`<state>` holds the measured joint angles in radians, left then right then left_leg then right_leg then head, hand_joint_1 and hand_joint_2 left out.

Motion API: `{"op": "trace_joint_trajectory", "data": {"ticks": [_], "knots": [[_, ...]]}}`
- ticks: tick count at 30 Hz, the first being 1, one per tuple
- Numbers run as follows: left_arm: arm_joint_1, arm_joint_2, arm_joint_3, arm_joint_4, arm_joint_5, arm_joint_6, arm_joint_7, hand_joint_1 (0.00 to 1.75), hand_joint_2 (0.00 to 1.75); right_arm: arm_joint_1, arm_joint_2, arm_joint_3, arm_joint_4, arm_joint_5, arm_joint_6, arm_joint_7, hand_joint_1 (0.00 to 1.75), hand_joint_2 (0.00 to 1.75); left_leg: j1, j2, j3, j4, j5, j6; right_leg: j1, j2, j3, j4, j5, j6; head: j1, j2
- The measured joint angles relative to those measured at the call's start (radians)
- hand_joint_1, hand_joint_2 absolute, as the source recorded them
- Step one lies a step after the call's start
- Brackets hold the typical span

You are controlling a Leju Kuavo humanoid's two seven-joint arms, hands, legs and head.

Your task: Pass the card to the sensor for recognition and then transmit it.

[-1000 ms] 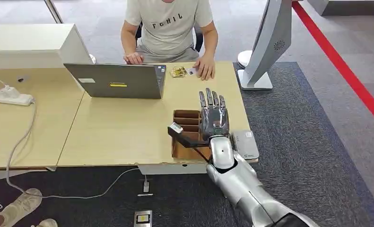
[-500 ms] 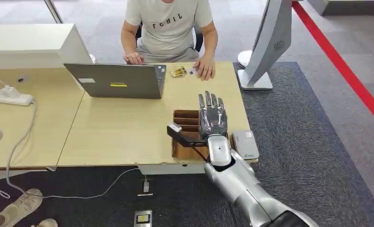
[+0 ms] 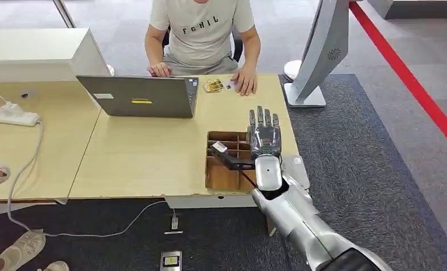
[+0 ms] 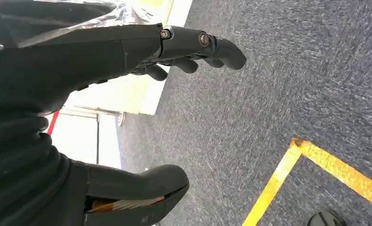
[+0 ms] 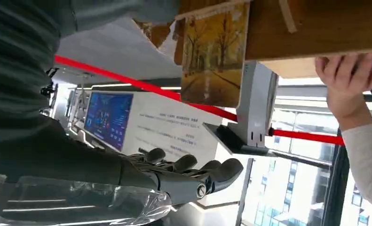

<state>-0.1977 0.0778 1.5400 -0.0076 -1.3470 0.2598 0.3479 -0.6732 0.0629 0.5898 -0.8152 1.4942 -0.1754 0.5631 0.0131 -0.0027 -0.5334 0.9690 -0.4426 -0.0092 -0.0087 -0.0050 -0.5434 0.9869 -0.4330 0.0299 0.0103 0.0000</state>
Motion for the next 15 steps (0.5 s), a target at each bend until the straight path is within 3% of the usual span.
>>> {"op": "trace_joint_trajectory", "data": {"ticks": [2, 3, 6, 9, 15], "knots": [[-0.001, 0.0, 0.0, 0.0, 0.011, -0.005, -0.005, 0.0, 1.75, 0.007, -0.005, 0.0, -0.014, 0.002, 0.026, 0.006, 0.77, 1.75, 0.0, 0.0, 0.0, 0.0, 0.0, 0.0, 0.0, 0.0, 0.0, 0.0, 0.0, 0.0, 0.0, 0.0], [0.0, 0.0, 0.0, 0.0, 0.016, -0.005, -0.009, 0.0, 1.75, 0.01, -0.007, 0.001, -0.023, 0.002, 0.038, 0.011, 1.05, 1.75, 0.0, 0.0, 0.0, 0.0, 0.0, 0.0, 0.0, 0.0, 0.0, 0.0, 0.0, 0.0, 0.0, 0.0], [0.0, 0.0, 0.0, 0.0, 0.026, -0.006, -0.016, 0.0, 1.75, 0.02, -0.012, 0.001, -0.042, 0.001, 0.061, 0.016, 1.54, 1.75, 0.0, 0.0, 0.0, 0.0, 0.0, 0.0, 0.0, 0.0, 0.0, 0.0, 0.0, 0.0, 0.0, 0.0], [0.0, 0.0, 0.0, 0.0, 0.027, -0.007, -0.019, 0.0, 1.75, 0.025, -0.017, 0.001, -0.056, -0.005, 0.065, 0.018, 1.68, 1.75, 0.0, 0.0, 0.0, 0.0, 0.0, 0.0, 0.0, 0.0, 0.0, 0.0, 0.0, 0.0, 0.0, 0.0], [0.0, 0.0, 0.0, 0.0, 0.018, -0.025, -0.025, 0.0, 1.75, 0.028, -0.027, 0.001, -0.058, -0.016, 0.06, 0.017, 1.75, 1.75, 0.0, 0.0, 0.0, 0.0, 0.0, 0.0, 0.0, 0.0, 0.0, 0.0, 0.0, 0.0, 0.0, 0.0]]}}
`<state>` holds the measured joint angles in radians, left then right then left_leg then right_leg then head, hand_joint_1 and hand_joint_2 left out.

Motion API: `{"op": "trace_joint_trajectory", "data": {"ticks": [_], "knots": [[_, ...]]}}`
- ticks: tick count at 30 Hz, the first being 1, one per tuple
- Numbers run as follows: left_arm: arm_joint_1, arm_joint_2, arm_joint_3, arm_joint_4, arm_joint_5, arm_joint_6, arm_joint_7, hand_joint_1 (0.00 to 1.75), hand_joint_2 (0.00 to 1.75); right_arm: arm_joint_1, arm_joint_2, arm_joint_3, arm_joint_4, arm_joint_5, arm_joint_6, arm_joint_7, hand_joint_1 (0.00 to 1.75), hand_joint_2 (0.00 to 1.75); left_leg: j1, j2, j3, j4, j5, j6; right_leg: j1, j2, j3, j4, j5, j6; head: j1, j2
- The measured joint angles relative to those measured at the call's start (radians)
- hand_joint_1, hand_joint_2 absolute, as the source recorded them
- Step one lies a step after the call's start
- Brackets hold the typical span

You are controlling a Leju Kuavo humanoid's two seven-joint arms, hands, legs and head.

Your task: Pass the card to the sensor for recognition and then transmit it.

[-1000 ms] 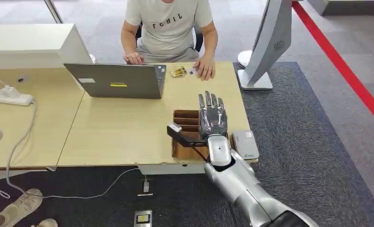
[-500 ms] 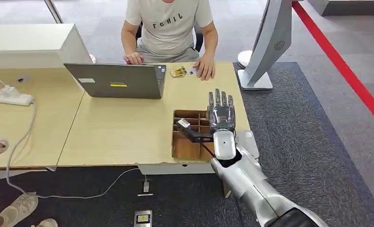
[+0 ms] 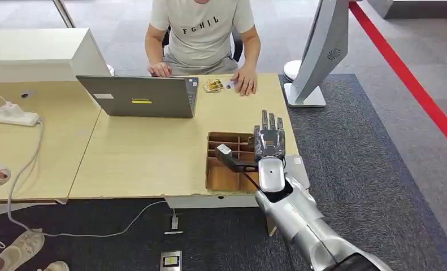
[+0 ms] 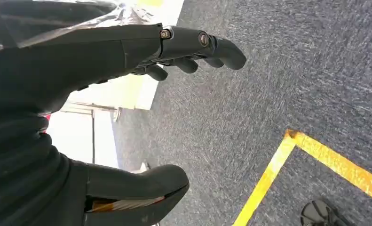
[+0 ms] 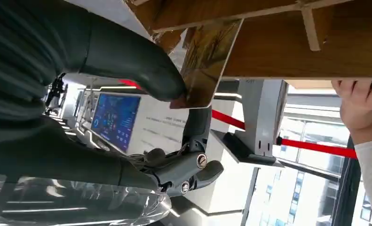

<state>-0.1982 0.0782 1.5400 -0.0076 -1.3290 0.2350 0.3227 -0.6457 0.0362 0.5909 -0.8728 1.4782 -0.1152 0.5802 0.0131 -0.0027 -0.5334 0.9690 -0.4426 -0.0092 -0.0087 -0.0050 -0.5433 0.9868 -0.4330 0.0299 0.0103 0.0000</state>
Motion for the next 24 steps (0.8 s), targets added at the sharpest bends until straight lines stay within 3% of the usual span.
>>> {"op": "trace_joint_trajectory", "data": {"ticks": [13, 24], "knots": [[0.0, 0.001, 0.0, 0.0, -0.004, -0.013, -0.002, 0.0, 1.75, 0.0, -0.003, 0.0, 0.001, -0.001, -0.03, -0.001, 1.75, 1.75, 0.0, 0.0, 0.0, 0.0, 0.0, 0.0, 0.0, 0.0, 0.0, 0.0, 0.0, 0.0, 0.0, 0.0], [0.0, 0.002, 0.0, 0.0, -0.01, -0.015, -0.02, 0.0, 1.75, -0.001, -0.009, 0.0, 0.001, -0.002, -0.116, -0.026, 1.75, 1.75, 0.0, 0.0, 0.0, 0.0, 0.0, 0.0, 0.0, 0.0, 0.0, 0.0, 0.0, 0.0, 0.0, 0.0]]}}
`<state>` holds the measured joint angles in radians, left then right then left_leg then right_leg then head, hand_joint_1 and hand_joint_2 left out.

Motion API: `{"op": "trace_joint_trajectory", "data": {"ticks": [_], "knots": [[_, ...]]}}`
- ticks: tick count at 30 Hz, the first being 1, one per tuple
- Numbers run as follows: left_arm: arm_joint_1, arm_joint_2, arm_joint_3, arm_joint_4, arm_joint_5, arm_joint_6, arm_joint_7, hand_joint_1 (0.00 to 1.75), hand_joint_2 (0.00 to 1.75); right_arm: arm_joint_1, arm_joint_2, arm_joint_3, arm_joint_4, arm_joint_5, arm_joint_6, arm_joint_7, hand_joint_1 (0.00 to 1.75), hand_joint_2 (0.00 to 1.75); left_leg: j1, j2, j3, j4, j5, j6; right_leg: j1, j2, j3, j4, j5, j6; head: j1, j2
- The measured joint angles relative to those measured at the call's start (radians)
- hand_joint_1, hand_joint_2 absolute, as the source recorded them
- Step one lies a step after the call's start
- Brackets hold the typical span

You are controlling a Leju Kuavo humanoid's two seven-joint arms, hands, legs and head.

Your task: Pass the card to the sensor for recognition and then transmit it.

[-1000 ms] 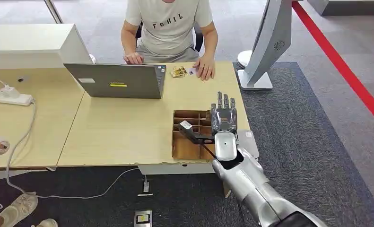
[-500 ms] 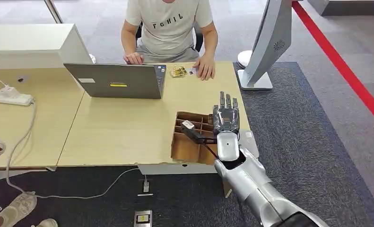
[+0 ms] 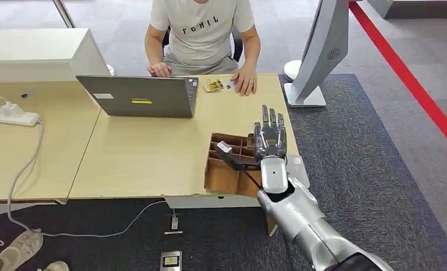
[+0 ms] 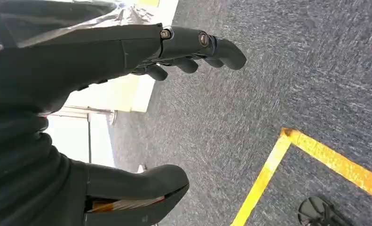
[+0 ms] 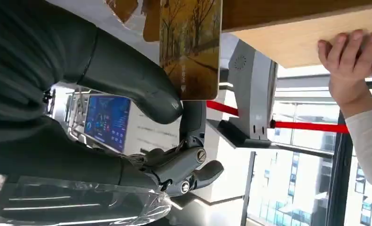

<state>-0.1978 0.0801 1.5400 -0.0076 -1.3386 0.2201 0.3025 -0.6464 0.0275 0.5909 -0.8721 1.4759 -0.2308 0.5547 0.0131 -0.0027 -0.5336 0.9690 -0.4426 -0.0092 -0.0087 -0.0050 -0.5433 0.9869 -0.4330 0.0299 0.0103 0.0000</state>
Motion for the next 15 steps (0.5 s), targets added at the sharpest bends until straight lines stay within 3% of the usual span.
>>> {"op": "trace_joint_trajectory", "data": {"ticks": [15], "knots": [[0.004, 0.008, 0.0, 0.0, -0.03, -0.009, -0.029, 0.0, 1.75, -0.015, -0.011, -0.002, -0.015, 0.044, -0.146, -0.036, 1.75, 1.75, 0.0, 0.0, 0.0, 0.0, 0.0, 0.0, 0.0, 0.0, 0.0, 0.0, 0.0, 0.0, 0.0, 0.0]]}}
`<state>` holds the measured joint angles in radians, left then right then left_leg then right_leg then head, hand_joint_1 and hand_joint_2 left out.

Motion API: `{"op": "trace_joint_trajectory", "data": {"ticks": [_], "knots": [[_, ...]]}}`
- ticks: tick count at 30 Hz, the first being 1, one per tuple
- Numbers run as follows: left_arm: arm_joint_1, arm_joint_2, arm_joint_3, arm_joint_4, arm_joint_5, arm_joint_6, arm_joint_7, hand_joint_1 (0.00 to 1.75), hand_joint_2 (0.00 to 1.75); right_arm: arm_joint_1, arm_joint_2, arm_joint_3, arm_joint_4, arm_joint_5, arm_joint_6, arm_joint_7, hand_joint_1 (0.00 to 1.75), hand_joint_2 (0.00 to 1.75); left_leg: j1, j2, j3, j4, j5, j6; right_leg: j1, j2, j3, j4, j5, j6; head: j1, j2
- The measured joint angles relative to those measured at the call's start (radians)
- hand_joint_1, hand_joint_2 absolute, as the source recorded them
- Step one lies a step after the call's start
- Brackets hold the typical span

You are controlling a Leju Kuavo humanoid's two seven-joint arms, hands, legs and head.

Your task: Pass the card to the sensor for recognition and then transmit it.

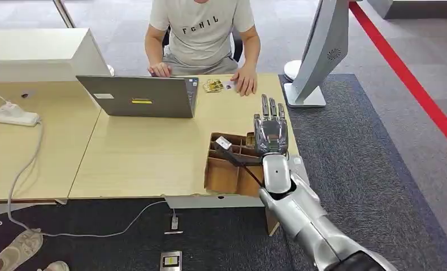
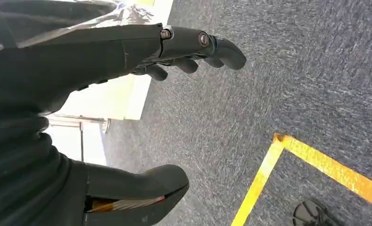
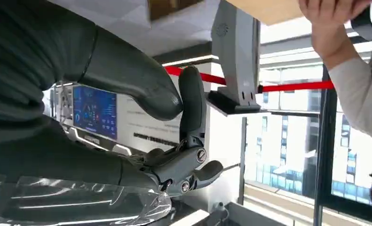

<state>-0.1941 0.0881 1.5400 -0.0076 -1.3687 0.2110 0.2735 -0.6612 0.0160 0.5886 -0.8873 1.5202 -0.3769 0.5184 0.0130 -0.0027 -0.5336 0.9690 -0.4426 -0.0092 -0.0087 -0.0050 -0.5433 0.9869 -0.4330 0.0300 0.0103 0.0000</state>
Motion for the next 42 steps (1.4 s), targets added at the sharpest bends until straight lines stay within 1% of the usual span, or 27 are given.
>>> {"op": "trace_joint_trajectory", "data": {"ticks": [8, 13, 16, 17, 18, 19, 21, 23, 25, 27, 29, 32, 36, 38, 40, 41, 42], "knots": [[0.001, 0.0, 0.0, 0.0, 0.0, 0.011, -0.002, 0.0, 1.75, -0.019, 0.005, 0.0, -0.013, -0.026, -0.074, -0.082, 1.75, 1.75, 0.0, 0.0, 0.0, 0.0, 0.0, 0.0, 0.0, 0.0, 0.0, 0.0, 0.0, 0.0, 0.0, 0.0], [0.001, 0.0, 0.0, 0.0, 0.001, 0.011, -0.003, 0.0, 1.75, -0.027, 0.014, 0.0, -0.016, -0.034, -0.086, -0.097, 1.75, 1.75, 0.0, 0.0, 0.0, 0.0, 0.0, 0.0, 0.0, 0.0, 0.0, 0.0, 0.0, 0.0, 0.0, 0.0], [0.001, 0.0, 0.0, 0.0, -0.002, 0.011, -0.005, 0.0, 1.75, -0.029, 0.022, 0.001, -0.016, -0.042, -0.097, -0.126, 1.75, 1.75, 0.0, 0.0, 0.0, 0.0, 0.0, 0.0, 0.0, 0.0, 0.0, 0.0, 0.0, 0.0, 0.0, 0.0], [0.001, 0.0, 0.0, 0.0, -0.002, 0.011, -0.007, 0.0, 1.75, -0.031, 0.026, 0.001, -0.016, -0.042, -0.095, -0.129, 0.03, 1.75, 0.0, 0.0, 0.0, 0.0, 0.0, 0.0, 0.0, 0.0, 0.0, 0.0, 0.0, 0.0, 0.0, 0.0], [0.001, 0.0, 0.0, 0.0, -0.002, 0.01, -0.008, 0.0, 1.75, -0.032, 0.029, 0.002, -0.016, -0.042, -0.088, -0.13, 0.0, 1.75, 0.0, 0.0, 0.0, 0.0, 0.0, 0.0, 0.0, 0.0, 0.0, 0.0, 0.0, 0.0, 0.0, 0.0], [0.001, 0.0, 0.0, 0.0, 0.0, 0.009, -0.011, 0.0, 1.75, -0.033, 0.034, 0.002, -0.016, -0.043, -0.075, -0.128, 0.0, 1.75, 0.0, 0.0, 0.0, 0.0, 0.0, 0.0, 0.0, 0.0, 0.0, 0.0, 0.0, 0.0, 0.0, 0.0], [0.001, -0.001, 0.0, 0.0, 0.01, 0.01, -0.014, 0.0, 1.75, -0.032, 0.041, 0.002, -0.016, -0.053, -0.027, -0.099, 0.0, 1.75, 0.0, 0.0, 0.0, 0.0, 0.0, 0.0, 0.0, 0.0, 0.0, 0.0, 0.0, 0.0, 0.0, 0.0], [0.001, -0.002, 0.0, 0.0, 0.024, 0.016, -0.015, 0.0, 1.75, -0.032, 0.044, 0.002, -0.016, -0.093, 0.019, -0.07, 0.0, 1.75, 0.0, 0.0, 0.0, 0.0, 0.0, 0.0, 0.0, 0.0, 0.0, 0.0, 0.0, 0.0, 0.0, 0.0], [0.001, -0.004, 0.0, 0.0, 0.042, 0.027, -0.015, 0.0, 1.75, -0.03, 0.043, -0.001, -0.016, -0.177, 0.07, -0.053, 0.0, 1.75, 0.0, 0.0, 0.0, 0.0, 0.0, 0.0, 0.0, 0.0, 0.0, 0.0, 0.0, 0.0, 0.0, 0.0], [0.001, -0.008, 0.0, 0.0, 0.058, 0.039, -0.015, 0.0, 1.75, -0.021, 0.039, -0.006, -0.029, -0.309, 0.124, -0.041, 0.0, 1.75, 0.0, 0.0, 0.0, 0.0, 0.0, 0.0, 0.0, 0.0, 0.0, 0.0, 0.0, 0.0, 0.0, 0.0], [0.002, -0.013, 0.0, 0.0, 0.066, 0.044, -0.015, 0.0, 1.75, -0.011, 0.029, -0.007, -0.05, -0.408, 0.154, -0.031, 0.0, 1.75, 0.0, 0.0, 0.0, 0.0, 0.0, 0.0, 0.0, 0.0, 0.0, 0.0, 0.0, 0.0, 0.0, 0.0], [0.002, -0.019, 0.0, 0.0, 0.073, 0.051, -0.015, 0.0, 1.75, 0.011, 0.003, -0.016, -0.102, -0.557, 0.195, -0.011, 0.0, 1.75, 0.0, 0.0, 0.0, 0.001, 0.0, 0.0, 0.0, 0.0, 0.0, -0.001, 0.0, 0.0, 0.0, 0.0], [0.003, -0.023, 0.0, 0.0, 0.07, 0.043, -0.016, 0.0, 1.75, 0.05, -0.057, -0.034, -0.208, -0.648, 0.22, 0.04, 0.0, 1.75, 0.0, 0.0, 0.0, 0.001, 0.0, 0.0, 0.0, 0.0, 0.0, -0.001, 0.0, 0.0, 0.0, 0.0], [0.003, -0.023, 0.0, 0.0, 0.066, 0.036, -0.017, 0.0, 1.75, 0.067, -0.086, -0.052, -0.259, -0.667, 0.223, 0.064, 0.0, 1.75, 0.0, 0.0, 0.0, 0.001, 0.0, 0.0, 0.0, 0.0, 0.0, -0.001, 0.0, 0.0, 0.0, 0.0], [0.004, -0.022, 0.0, 0.0, 0.061, 0.016, -0.024, 0.0, 1.75, 0.076, -0.116, -0.073, -0.311, -0.665, 0.242, 0.112, 0.0, 1.75, -0.001, 0.0, 0.0, 0.001, 0.0, 0.0, -0.001, 0.001, -0.001, -0.001, 0.0, 0.0, 0.0, 0.0], [0.004, -0.02, 0.0, 0.0, 0.056, 0.001, -0.027, 0.0, 1.75, 0.083, -0.13, -0.082, -0.337, -0.661, 0.26, 0.133, 0.0, 1.75, -0.001, 0.0, 0.0, 0.001, 0.0, 0.0, -0.001, 0.001, -0.001, -0.001, 0.0, 0.0, 0.0, 0.0], [0.005, -0.016, 0.0, 0.0, 0.038, -0.037, -0.037, 0.0, 1.75, 0.093, -0.154, -0.105, -0.382, -0.635, 0.305, 0.16, 0.0, 1.75, 0.0, 0.0, 0.0, 0.001, 0.0, 0.0, -0.001, 0.0, 0.0, -0.001, 0.0, 0.0, 0.001, 0.0]]}}
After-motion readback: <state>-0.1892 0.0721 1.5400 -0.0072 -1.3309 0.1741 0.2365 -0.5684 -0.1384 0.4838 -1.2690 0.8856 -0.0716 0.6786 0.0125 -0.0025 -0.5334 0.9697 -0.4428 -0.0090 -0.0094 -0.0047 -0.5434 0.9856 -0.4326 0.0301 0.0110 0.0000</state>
